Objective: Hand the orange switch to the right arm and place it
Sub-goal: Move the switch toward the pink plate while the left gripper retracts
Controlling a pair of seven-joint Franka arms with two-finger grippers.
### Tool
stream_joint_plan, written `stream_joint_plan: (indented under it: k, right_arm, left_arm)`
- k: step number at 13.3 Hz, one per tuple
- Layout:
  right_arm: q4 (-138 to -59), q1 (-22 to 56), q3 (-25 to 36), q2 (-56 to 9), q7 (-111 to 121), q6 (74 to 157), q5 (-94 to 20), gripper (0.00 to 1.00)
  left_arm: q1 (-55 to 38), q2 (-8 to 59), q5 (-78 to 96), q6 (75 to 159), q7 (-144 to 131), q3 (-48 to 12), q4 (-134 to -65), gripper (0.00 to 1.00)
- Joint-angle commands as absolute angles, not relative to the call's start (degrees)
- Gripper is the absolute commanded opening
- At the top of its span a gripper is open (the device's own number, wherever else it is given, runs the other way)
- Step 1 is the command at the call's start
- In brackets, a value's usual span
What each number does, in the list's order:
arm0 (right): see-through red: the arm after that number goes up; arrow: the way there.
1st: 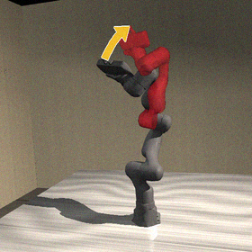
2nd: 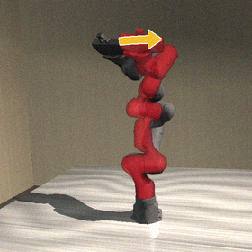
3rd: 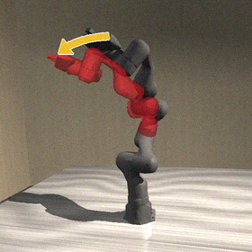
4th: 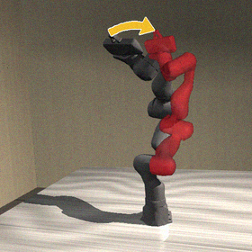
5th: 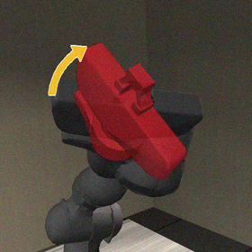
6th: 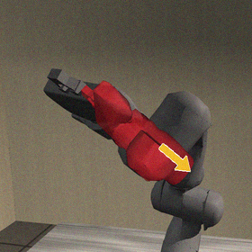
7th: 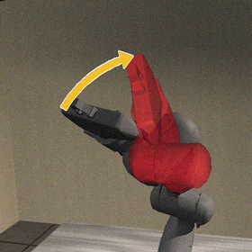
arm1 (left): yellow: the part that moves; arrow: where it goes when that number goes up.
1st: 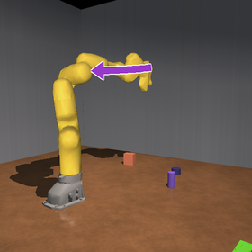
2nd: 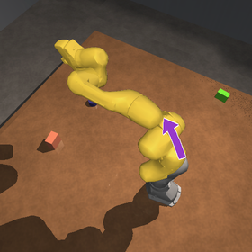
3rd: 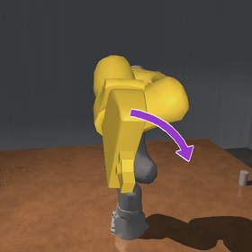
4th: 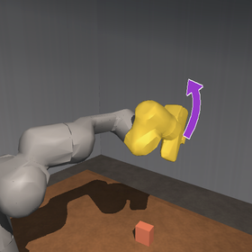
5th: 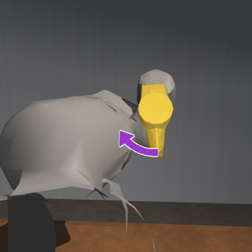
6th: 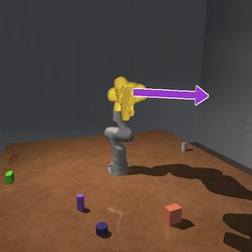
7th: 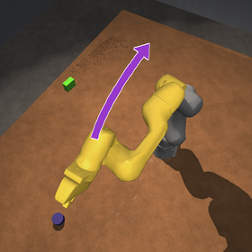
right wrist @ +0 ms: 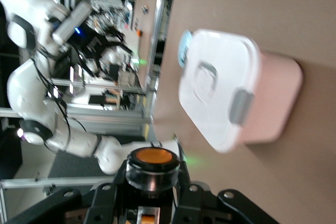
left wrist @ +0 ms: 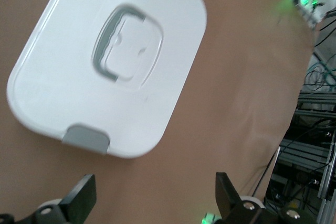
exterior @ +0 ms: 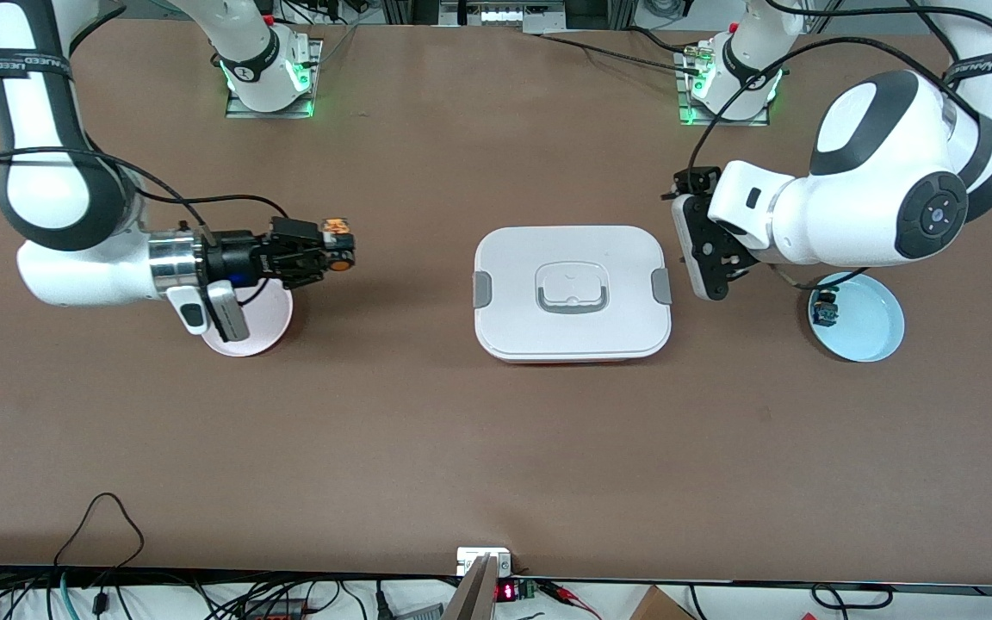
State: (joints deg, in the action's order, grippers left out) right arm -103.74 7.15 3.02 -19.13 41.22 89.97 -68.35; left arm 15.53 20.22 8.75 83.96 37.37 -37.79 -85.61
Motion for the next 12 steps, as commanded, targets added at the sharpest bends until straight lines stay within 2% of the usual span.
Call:
stream_joint_plan:
  k: [1,6,9,11,12]
  right_arm:
    - [-104.6,4.0,2.3,-17.6,42.0,87.5,-57.3,0.00]
    - [-103.5,3.8,2.3,-17.2,42.8,90.4,-31.6,0.00]
    - [-103.2,4.0,2.2,-17.3,53.3,98.0,-15.3,0.00]
    - [-103.9,4.0,2.1,-17.8,60.6,102.7,-10.7,0.00]
    - [-104.5,4.0,2.1,-18.0,63.8,104.8,-8.5,0.00]
  left_arm:
    - [14.6,19.8,-1.8,76.4,28.1,-37.9,-80.6,1.00]
    - [16.2,19.5,-10.7,73.9,17.3,-37.3,-76.9,1.00]
    - [15.9,19.7,-11.2,68.6,7.3,-37.4,-70.9,1.00]
    - [17.4,19.6,-10.6,68.6,7.8,-36.4,-70.3,1.00]
    - [17.4,17.2,-9.7,69.7,7.2,-33.1,-71.0,1.00]
